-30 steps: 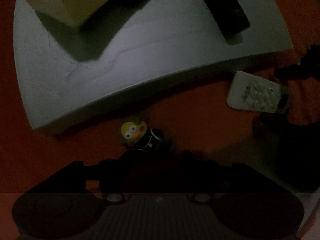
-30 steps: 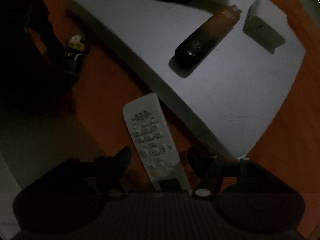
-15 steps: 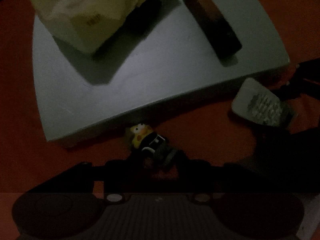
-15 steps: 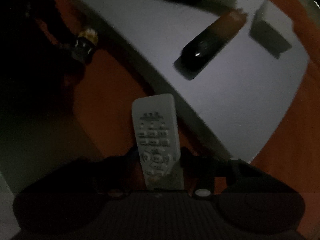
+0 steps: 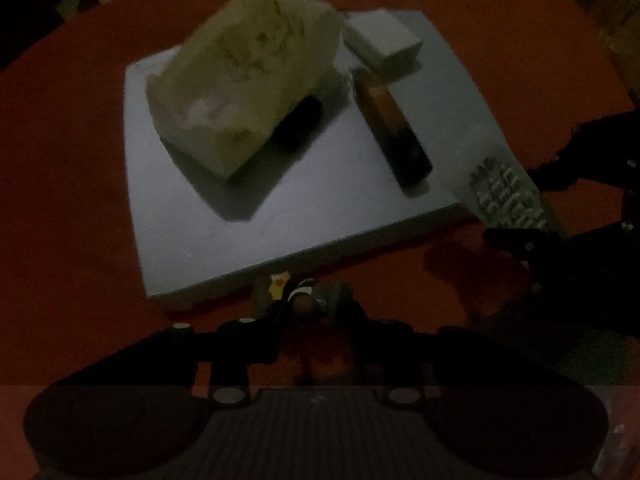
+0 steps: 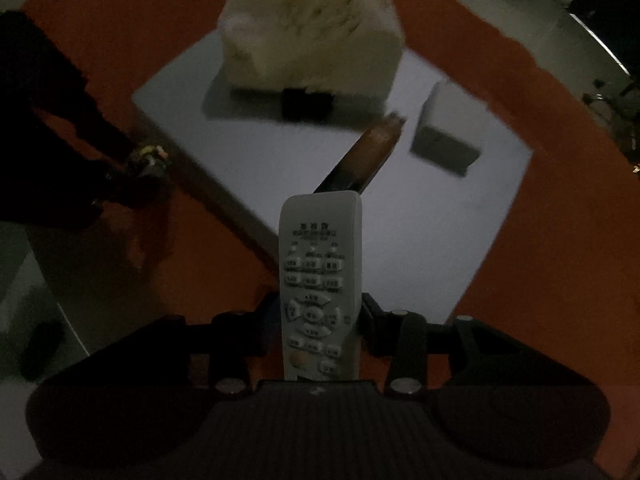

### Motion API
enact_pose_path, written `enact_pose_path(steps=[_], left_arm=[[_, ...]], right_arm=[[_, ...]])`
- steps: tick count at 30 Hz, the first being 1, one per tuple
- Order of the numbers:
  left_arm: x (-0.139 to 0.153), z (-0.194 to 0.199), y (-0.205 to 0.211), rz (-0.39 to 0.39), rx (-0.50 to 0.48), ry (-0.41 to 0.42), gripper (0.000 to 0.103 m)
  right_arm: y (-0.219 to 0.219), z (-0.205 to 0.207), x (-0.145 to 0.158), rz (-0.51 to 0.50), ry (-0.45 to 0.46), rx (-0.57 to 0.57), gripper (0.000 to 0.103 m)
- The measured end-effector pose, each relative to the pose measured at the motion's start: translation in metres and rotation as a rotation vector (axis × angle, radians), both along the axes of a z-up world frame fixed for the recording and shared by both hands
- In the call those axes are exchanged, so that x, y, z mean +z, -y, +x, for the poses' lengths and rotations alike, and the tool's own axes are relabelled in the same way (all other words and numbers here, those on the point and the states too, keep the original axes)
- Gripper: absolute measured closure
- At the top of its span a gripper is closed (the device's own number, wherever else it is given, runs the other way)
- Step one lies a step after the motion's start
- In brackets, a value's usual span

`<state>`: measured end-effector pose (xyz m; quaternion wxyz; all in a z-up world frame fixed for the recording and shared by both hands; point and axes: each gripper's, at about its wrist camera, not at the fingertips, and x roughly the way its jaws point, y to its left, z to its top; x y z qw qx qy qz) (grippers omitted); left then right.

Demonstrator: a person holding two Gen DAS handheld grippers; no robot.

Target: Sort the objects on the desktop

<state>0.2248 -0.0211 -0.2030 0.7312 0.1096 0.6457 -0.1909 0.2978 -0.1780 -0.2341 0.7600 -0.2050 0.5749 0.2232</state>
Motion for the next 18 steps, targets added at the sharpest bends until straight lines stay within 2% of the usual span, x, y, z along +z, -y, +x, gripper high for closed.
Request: enact_pose_path(steps=[4, 6, 13, 17, 18], left_arm=[[0.017, 0.002, 0.007, -0.017, 0.02, 0.029, 0.078], [0.017, 0.006, 0.024, -0.021, 0.022, 0.048, 0.089], [0.059, -0.009, 0.016, -0.054, 0.024, 0.104, 0.089], [0.068, -0.021, 0.011, -0.023, 0.016, 0.103, 0.088], [0.065, -0.021, 0.012, 0.0, 0.014, 0.097, 0.083]], right_arm=[[0.007, 0.008, 0.011, 0.023, 0.042, -0.042, 0.059], [-0.001, 0.003, 0.019, 0.032, 0.058, -0.056, 0.059], [-0.005, -0.016, 0.066, 0.06, 0.108, -0.077, 0.059], [-0.008, -0.031, 0.087, 0.067, 0.12, -0.069, 0.059], [-0.009, -0.033, 0.09, 0.069, 0.118, -0.072, 0.059]])
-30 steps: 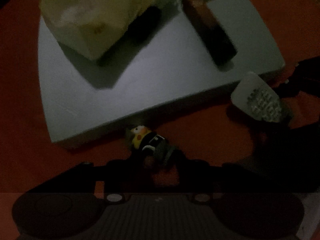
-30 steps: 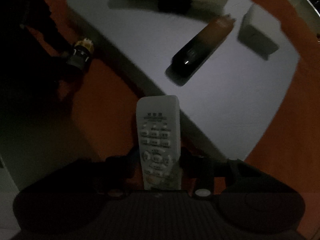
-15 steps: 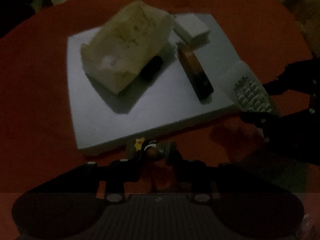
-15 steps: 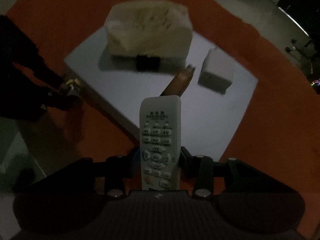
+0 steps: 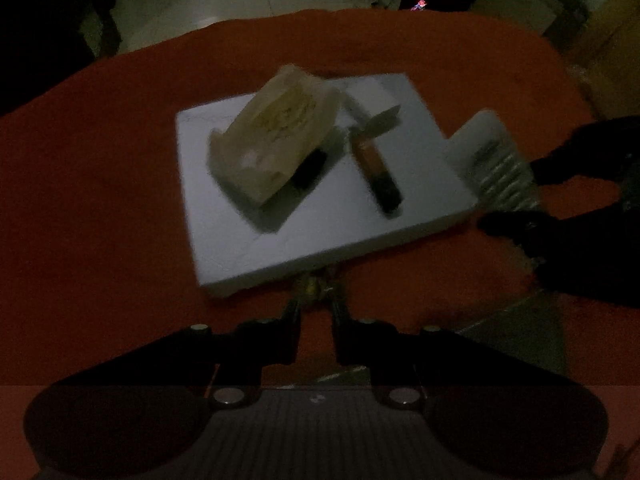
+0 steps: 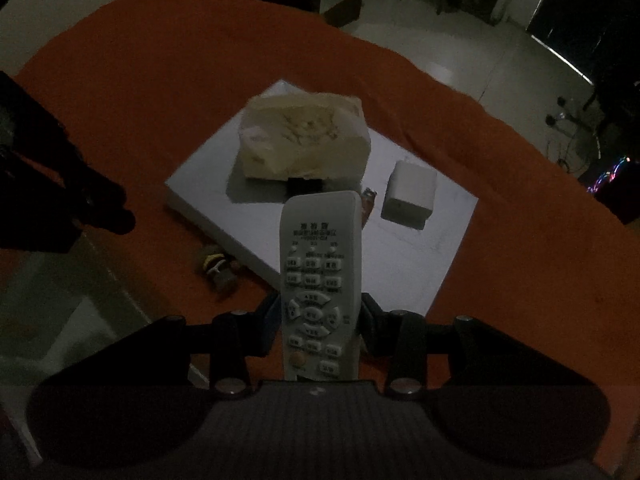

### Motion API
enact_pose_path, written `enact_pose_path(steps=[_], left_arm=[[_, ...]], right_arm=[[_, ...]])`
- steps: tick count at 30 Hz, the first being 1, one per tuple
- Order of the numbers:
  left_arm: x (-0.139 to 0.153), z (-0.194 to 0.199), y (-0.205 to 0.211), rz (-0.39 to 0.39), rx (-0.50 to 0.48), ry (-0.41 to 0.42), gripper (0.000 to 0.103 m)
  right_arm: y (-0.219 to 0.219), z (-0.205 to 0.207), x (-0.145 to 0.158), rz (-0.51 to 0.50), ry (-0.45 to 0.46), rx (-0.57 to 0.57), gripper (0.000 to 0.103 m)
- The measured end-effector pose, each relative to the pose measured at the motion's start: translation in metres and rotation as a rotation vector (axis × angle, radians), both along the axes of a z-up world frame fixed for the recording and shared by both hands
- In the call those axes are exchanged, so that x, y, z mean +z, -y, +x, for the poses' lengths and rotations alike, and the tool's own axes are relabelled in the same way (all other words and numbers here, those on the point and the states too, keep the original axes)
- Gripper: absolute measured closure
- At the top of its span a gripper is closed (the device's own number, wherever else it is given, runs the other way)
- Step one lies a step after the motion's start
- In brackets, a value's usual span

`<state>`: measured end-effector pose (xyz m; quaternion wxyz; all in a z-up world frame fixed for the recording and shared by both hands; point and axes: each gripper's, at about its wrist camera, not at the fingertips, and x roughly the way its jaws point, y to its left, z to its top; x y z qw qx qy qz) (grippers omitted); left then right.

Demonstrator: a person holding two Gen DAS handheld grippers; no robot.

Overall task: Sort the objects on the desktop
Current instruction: 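Carry the white remote toward the white box with the right tool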

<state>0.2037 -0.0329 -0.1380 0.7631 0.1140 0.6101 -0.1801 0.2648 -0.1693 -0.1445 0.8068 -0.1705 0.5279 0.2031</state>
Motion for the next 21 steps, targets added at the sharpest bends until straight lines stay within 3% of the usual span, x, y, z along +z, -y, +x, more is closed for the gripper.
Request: enact_pose_path(steps=[4, 7, 12, 13, 14, 17, 21], left_arm=[[-0.022, 0.003, 0.01, 0.092, -0.057, -0.017, 0.07], [-0.045, 0.009, 0.026, 0.162, -0.168, -0.014, 0.053], [-0.08, 0.031, 0.041, 0.145, -0.22, -0.069, 0.053], [-0.086, 0.034, 0.044, 0.136, -0.224, -0.078, 0.053], [-0.091, 0.037, 0.047, 0.129, -0.232, -0.087, 0.053], [-0.109, 0.041, 0.057, 0.126, -0.261, -0.107, 0.053], [-0.13, 0.044, 0.064, 0.149, -0.248, -0.148, 0.053]], right_arm=[[0.003, 0.002, -0.004, 0.018, -0.034, -0.026, 0.059], [0.007, 0.002, -0.01, 0.04, -0.056, -0.041, 0.059], [0.018, -0.017, 0.002, 0.102, -0.089, -0.005, 0.062], [0.02, -0.023, 0.006, 0.116, -0.093, 0.008, 0.075], [0.022, -0.029, 0.009, 0.127, -0.096, 0.023, 0.078], [0.024, -0.047, 0.015, 0.148, -0.108, 0.065, 0.078], [0.022, -0.068, -0.005, 0.096, -0.128, 0.081, 0.079]])
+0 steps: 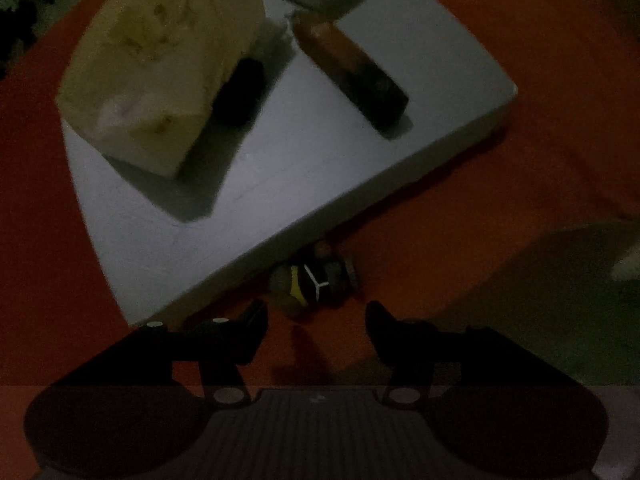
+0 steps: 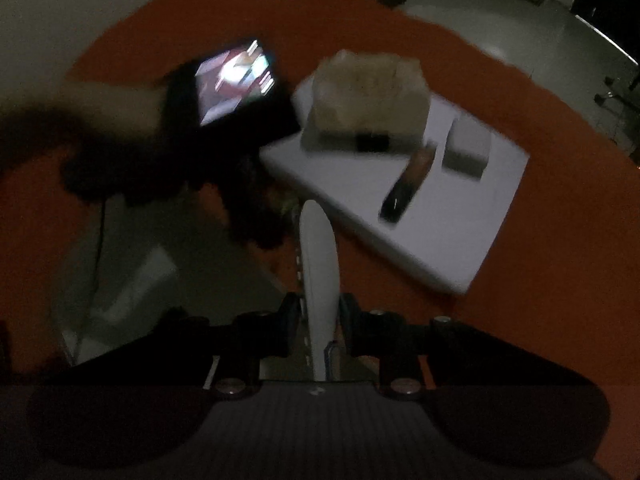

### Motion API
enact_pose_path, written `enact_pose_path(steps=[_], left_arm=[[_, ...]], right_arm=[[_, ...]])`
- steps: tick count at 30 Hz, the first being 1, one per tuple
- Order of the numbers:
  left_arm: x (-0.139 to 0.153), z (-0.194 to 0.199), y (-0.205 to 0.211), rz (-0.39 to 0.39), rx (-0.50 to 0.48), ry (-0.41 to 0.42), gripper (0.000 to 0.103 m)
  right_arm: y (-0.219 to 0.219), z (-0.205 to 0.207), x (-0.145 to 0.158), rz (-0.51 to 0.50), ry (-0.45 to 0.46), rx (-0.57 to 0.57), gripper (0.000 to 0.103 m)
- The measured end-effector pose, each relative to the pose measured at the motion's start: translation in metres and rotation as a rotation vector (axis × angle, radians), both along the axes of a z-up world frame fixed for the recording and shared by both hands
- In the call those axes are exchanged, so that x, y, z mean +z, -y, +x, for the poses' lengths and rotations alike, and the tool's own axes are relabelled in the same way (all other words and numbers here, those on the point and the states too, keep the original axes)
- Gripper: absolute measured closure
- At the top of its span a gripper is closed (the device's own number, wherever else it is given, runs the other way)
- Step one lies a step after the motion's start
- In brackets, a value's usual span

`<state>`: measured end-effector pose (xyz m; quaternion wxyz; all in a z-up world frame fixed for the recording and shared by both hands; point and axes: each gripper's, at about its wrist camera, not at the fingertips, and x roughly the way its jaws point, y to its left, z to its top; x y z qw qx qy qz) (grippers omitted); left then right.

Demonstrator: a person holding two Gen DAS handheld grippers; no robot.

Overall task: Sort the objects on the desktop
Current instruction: 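Carry the white remote toward the white box with the right tool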

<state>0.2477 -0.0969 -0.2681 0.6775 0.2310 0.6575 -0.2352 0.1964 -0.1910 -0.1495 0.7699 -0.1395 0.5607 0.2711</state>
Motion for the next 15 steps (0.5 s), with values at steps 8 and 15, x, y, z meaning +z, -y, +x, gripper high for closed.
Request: enact_pose_path(steps=[8, 15], left_arm=[[-0.016, 0.003, 0.002, -0.005, 0.051, -0.046, 0.052], [-0.022, 0.009, 0.0, 0.002, 0.113, -0.06, 0.04]], right_arm=[[0.001, -0.039, 0.009, 0.088, -0.006, 0.045, 0.079], [-0.034, -0.067, -0.039, 0.069, -0.137, 0.127, 0.079]])
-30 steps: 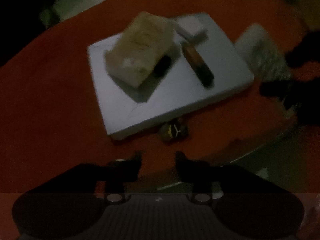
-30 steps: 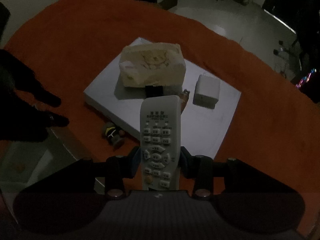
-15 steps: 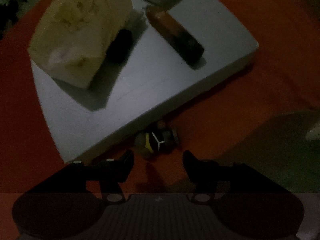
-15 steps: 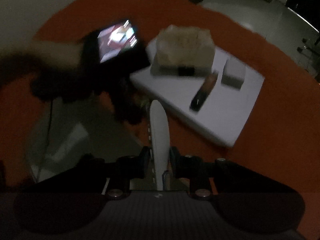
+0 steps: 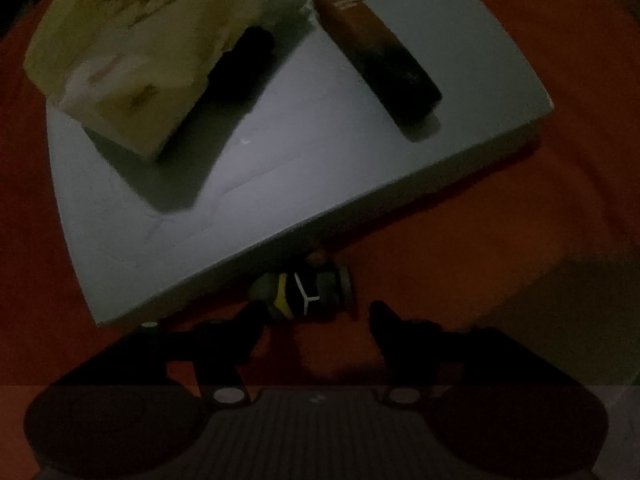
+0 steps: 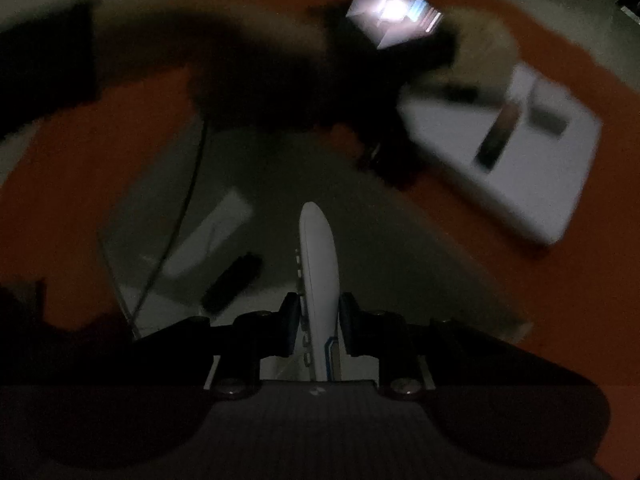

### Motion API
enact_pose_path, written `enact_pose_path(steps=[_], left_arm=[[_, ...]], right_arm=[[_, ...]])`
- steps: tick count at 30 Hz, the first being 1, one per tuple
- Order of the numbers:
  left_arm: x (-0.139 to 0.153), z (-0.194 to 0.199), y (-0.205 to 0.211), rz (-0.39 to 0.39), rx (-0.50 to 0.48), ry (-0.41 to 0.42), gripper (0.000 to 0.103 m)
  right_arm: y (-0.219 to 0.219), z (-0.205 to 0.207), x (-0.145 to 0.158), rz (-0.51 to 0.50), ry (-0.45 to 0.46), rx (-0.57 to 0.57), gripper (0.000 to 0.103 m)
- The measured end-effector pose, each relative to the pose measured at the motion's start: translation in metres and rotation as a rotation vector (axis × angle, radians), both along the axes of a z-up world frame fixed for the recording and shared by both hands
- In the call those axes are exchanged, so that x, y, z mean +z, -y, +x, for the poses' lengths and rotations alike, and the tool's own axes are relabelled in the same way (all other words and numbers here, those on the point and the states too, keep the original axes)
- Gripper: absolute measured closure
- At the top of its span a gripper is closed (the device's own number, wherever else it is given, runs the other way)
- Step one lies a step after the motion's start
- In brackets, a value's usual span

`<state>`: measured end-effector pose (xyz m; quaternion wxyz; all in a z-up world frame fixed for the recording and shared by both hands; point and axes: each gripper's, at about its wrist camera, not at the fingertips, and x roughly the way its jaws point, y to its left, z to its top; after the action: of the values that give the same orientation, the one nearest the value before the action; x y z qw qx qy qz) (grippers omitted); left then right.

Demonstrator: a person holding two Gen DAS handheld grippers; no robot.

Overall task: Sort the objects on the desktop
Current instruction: 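Lower the white remote onto the box floor and open the right tool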

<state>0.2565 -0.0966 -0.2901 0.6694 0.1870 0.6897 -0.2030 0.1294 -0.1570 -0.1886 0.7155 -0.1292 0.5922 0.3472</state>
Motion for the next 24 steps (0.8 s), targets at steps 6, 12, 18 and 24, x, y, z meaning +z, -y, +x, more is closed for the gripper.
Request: enact_pose_path(steps=[6, 12, 18, 24], left_arm=[[-0.014, 0.014, -0.004, 0.059, 0.13, -0.098, 0.034], [-0.021, 0.015, -0.003, 0.051, 0.236, -0.082, 0.042], [-0.012, 0.005, -0.005, 0.027, 0.213, -0.009, 0.048], [-0.001, -0.003, -0.01, 0.002, 0.208, 0.032, 0.048]], right_arm=[[-0.039, -0.01, -0.056, -0.037, -0.076, 0.065, 0.08], [-0.055, -0.025, -0.08, -0.043, -0.107, 0.112, 0.082], [-0.057, -0.037, -0.086, -0.037, -0.095, 0.144, 0.09], [-0.061, -0.035, -0.09, -0.045, -0.096, 0.133, 0.086]])
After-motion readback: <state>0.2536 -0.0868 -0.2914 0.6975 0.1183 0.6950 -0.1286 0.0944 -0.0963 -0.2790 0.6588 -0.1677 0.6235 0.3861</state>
